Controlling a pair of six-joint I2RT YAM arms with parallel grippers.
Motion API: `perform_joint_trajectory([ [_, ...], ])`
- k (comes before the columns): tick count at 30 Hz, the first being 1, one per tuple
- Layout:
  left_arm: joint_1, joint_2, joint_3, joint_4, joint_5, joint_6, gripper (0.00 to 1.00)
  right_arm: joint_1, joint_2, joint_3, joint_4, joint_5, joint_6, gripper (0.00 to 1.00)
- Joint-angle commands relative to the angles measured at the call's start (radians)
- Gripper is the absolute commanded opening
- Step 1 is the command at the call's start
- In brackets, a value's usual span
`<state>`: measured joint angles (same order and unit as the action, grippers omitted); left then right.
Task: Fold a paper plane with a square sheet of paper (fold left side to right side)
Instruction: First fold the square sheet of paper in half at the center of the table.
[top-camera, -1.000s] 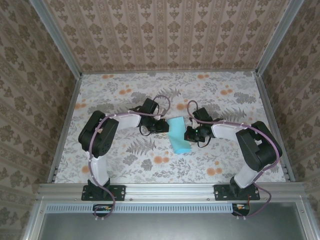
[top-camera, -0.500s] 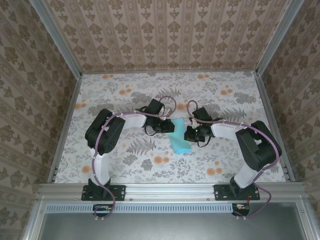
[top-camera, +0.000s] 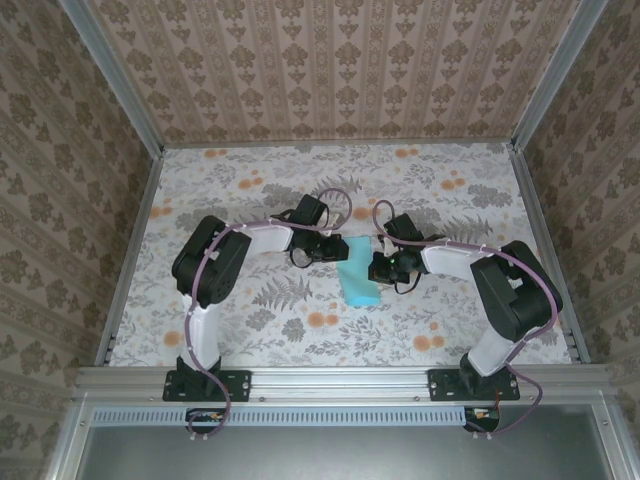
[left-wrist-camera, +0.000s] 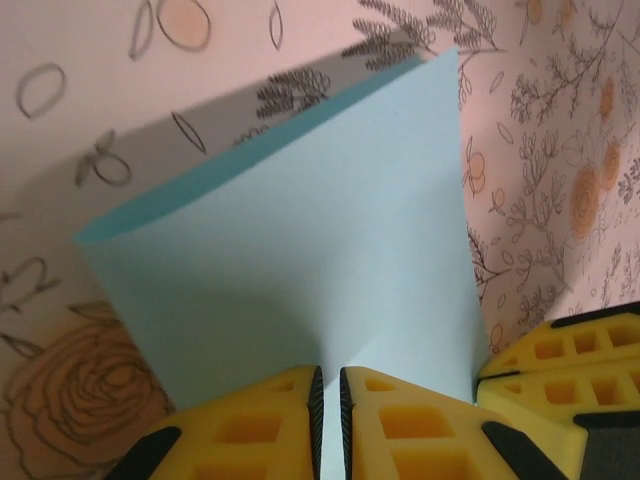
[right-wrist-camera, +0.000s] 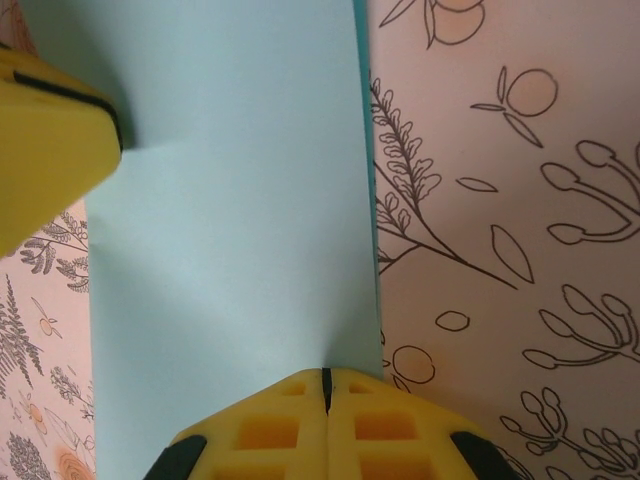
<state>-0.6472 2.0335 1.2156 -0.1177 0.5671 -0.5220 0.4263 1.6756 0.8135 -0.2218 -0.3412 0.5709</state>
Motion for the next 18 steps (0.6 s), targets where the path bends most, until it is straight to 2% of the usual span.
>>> perform_joint_trajectory([
  [1,0.033,0.041,0.041,-0.009,-0.066,0.020,0.17,0.006,0.066,-0.031,-0.144,0.103,-0.025,0.06],
  [18,0.072,0.128,0.160,-0.035,-0.079,0.023,0.19,0.007,0.071,-0.038,-0.137,0.102,-0.029,0.06],
])
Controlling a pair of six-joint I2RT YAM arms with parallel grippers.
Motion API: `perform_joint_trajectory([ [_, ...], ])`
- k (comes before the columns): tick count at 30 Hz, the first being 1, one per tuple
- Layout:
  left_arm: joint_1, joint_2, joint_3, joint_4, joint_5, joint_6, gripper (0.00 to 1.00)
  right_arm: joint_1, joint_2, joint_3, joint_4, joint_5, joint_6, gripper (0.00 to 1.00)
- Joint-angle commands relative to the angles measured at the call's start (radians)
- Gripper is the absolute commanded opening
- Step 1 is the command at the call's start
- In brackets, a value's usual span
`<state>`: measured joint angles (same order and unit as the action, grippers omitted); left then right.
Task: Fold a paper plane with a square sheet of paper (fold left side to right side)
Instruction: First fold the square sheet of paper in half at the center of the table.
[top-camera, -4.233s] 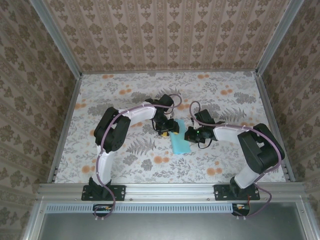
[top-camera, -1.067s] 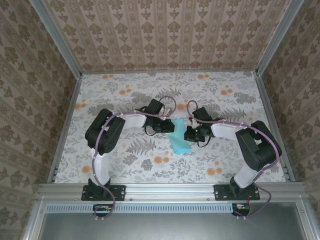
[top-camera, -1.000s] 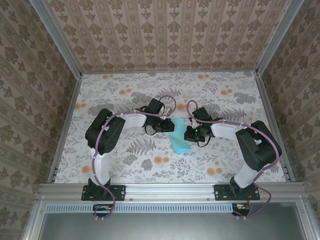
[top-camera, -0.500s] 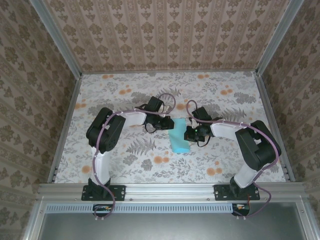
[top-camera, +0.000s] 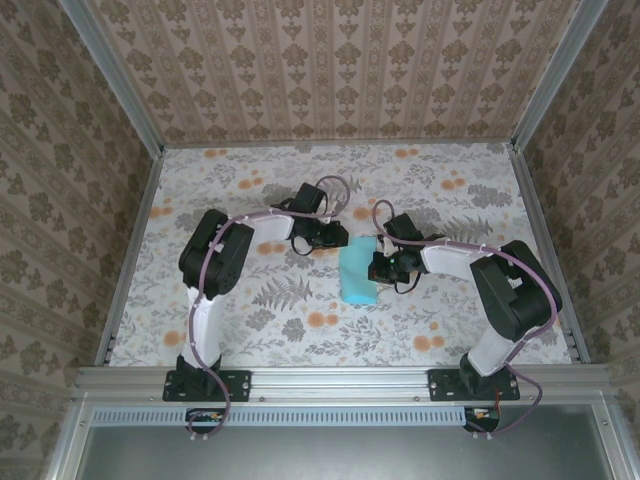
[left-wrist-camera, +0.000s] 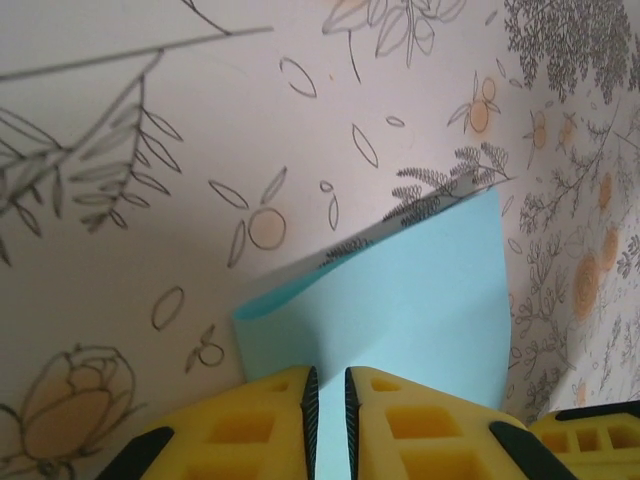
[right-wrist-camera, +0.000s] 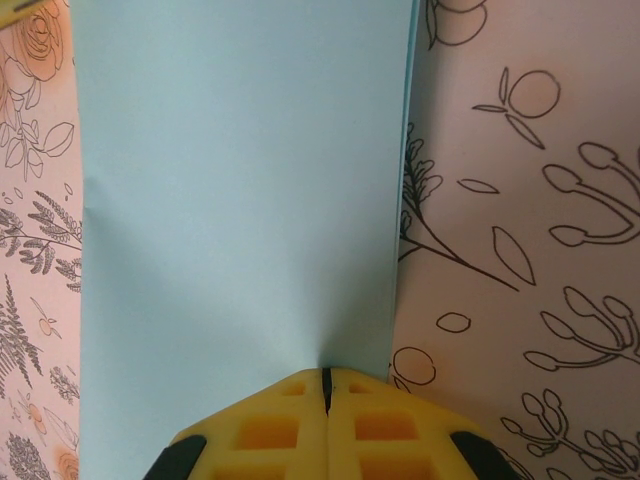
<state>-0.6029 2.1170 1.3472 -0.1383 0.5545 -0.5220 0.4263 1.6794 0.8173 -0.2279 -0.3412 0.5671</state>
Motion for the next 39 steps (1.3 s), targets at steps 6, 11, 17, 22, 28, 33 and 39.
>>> perform_joint_trajectory([
  [6,0.037,0.073,0.065,-0.025,-0.065,0.025,0.20,0.006,0.065,-0.041,-0.132,0.100,-0.025,0.06],
  [11,0.038,0.022,0.045,-0.023,-0.077,0.044,0.20,0.006,0.065,-0.039,-0.130,0.100,-0.022,0.06],
  [17,0.035,-0.140,-0.045,-0.015,-0.113,0.075,0.24,0.006,0.061,-0.038,-0.126,0.100,-0.013,0.06],
  [22,-0.010,-0.211,-0.099,-0.009,-0.096,0.074,0.24,0.006,0.061,-0.038,-0.120,0.096,-0.006,0.06],
  [28,-0.076,-0.195,-0.134,0.017,-0.071,0.023,0.24,0.008,0.060,-0.037,-0.116,0.093,-0.004,0.06],
  [33,-0.100,-0.146,-0.135,0.034,-0.062,0.002,0.24,0.009,0.060,-0.035,-0.117,0.090,-0.004,0.06],
  [39,-0.109,-0.108,-0.131,0.031,-0.064,-0.005,0.24,0.012,0.062,-0.033,-0.110,0.082,0.001,0.06],
])
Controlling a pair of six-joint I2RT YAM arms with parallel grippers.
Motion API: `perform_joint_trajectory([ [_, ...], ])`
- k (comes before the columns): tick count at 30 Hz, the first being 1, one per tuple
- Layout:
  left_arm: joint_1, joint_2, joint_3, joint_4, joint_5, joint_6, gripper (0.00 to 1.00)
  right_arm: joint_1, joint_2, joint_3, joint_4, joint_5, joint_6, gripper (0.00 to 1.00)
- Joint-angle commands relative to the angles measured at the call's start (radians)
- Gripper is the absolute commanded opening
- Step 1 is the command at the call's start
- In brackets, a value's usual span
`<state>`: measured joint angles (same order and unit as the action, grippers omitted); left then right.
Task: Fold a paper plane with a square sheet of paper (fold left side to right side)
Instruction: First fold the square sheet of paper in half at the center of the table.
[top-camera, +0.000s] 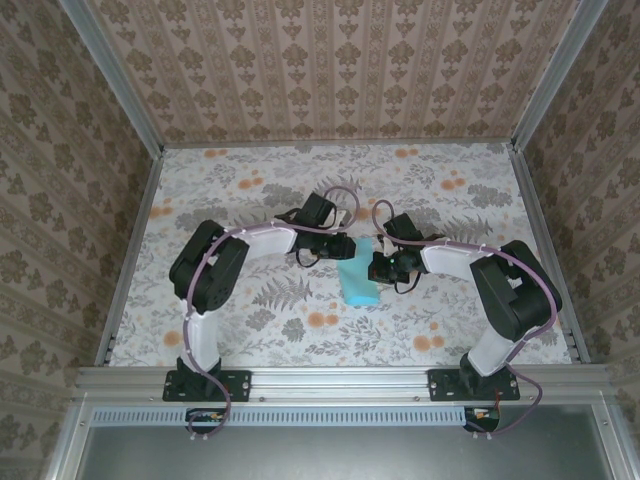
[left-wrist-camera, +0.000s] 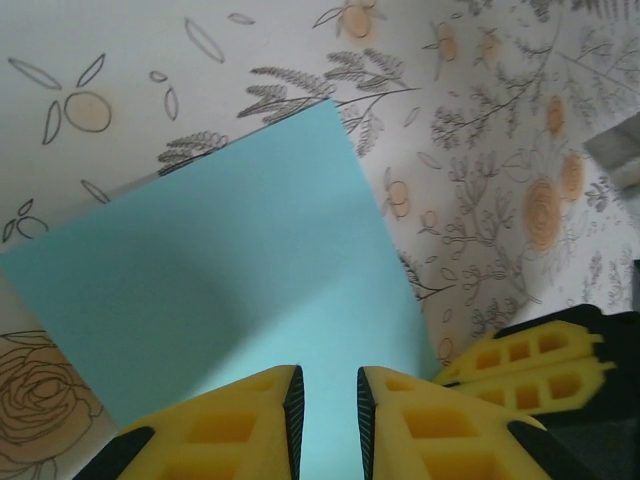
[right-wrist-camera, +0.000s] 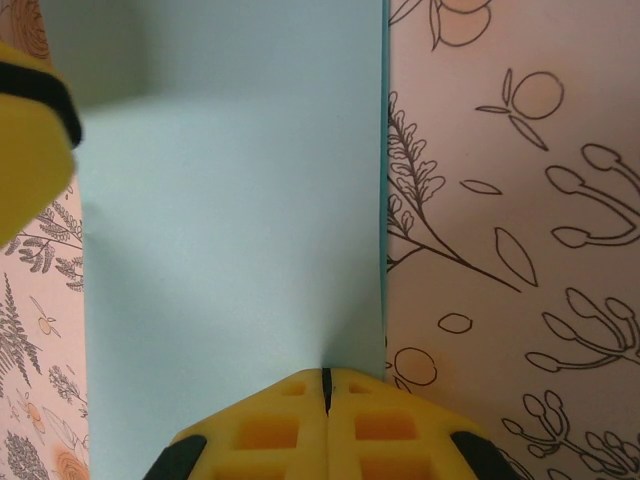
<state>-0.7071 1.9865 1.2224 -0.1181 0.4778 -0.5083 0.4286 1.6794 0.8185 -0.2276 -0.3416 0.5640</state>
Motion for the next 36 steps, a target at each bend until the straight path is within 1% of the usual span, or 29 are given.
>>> perform_joint_trajectory([
  [1,-0.006,0.027,-0.008,0.009,0.013,-0.022,0.24,0.010,0.062,-0.034,-0.108,0.081,0.005,0.06],
  [8,-0.015,0.050,-0.015,0.002,0.012,-0.032,0.24,0.013,0.062,-0.029,-0.107,0.077,0.007,0.06],
  [15,-0.016,0.070,0.015,-0.081,-0.007,-0.030,0.24,0.012,0.031,-0.005,-0.099,0.049,0.009,0.06],
  [19,-0.022,0.078,0.021,-0.094,-0.008,-0.033,0.24,0.006,0.006,0.022,-0.108,0.026,0.008,0.07],
  [27,-0.026,0.092,0.038,-0.116,-0.013,-0.032,0.24,-0.062,-0.095,0.059,-0.049,-0.059,0.037,0.06],
  [30,-0.028,0.095,0.043,-0.121,-0.013,-0.030,0.24,-0.081,-0.075,0.087,-0.010,-0.093,0.050,0.07],
  [36,-0.030,0.094,0.047,-0.129,-0.021,-0.030,0.24,-0.082,0.018,0.159,0.032,-0.108,0.060,0.06],
])
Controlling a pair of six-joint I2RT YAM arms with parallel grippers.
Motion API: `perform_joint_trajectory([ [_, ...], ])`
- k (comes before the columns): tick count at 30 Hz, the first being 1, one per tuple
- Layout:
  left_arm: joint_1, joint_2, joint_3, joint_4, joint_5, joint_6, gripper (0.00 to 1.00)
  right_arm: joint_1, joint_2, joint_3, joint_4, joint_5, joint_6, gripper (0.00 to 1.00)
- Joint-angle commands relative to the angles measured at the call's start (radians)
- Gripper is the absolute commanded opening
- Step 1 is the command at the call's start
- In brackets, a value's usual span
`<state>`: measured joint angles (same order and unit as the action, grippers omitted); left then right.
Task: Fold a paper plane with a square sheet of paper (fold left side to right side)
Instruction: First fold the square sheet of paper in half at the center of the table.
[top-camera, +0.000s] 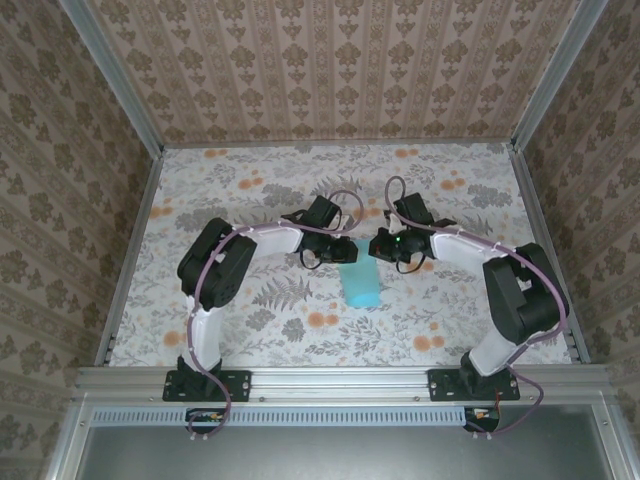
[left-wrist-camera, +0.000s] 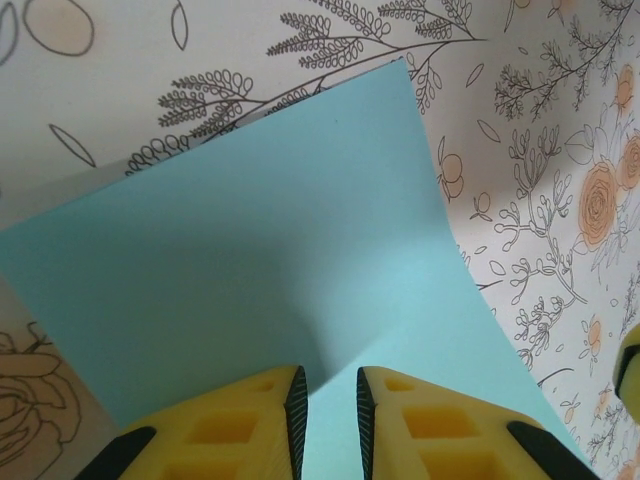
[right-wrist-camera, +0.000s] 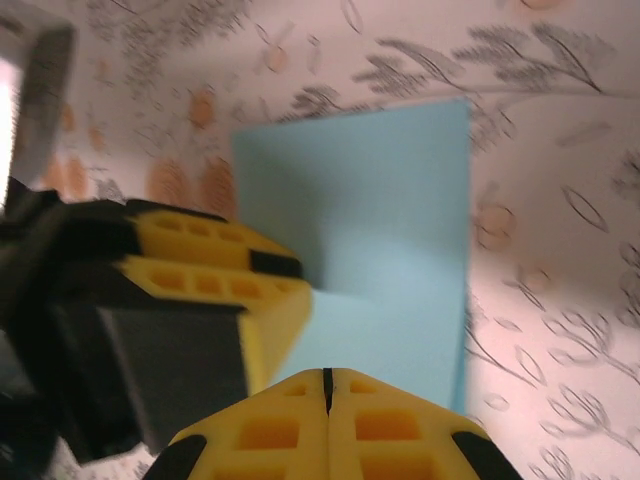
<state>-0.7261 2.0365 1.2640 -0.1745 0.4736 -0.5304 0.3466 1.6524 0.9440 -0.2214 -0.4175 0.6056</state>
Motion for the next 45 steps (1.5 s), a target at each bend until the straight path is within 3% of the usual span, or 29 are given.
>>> perform_joint_trajectory([
  [1,-0.012,0.044,0.007,-0.071,-0.016,-0.008,0.24,0.001,0.062,0.046,0.030,-0.033,0.020,0.06],
  [20,-0.016,0.029,0.009,-0.063,-0.008,-0.001,0.24,0.000,0.275,0.115,-0.009,0.004,0.010,0.06],
  [30,-0.012,-0.117,-0.028,-0.029,0.036,0.031,0.30,0.003,0.278,0.067,-0.024,0.037,0.011,0.06],
  [45,-0.023,-0.065,-0.111,0.036,0.118,-0.017,0.25,0.008,0.277,0.072,-0.038,0.049,0.010,0.05],
])
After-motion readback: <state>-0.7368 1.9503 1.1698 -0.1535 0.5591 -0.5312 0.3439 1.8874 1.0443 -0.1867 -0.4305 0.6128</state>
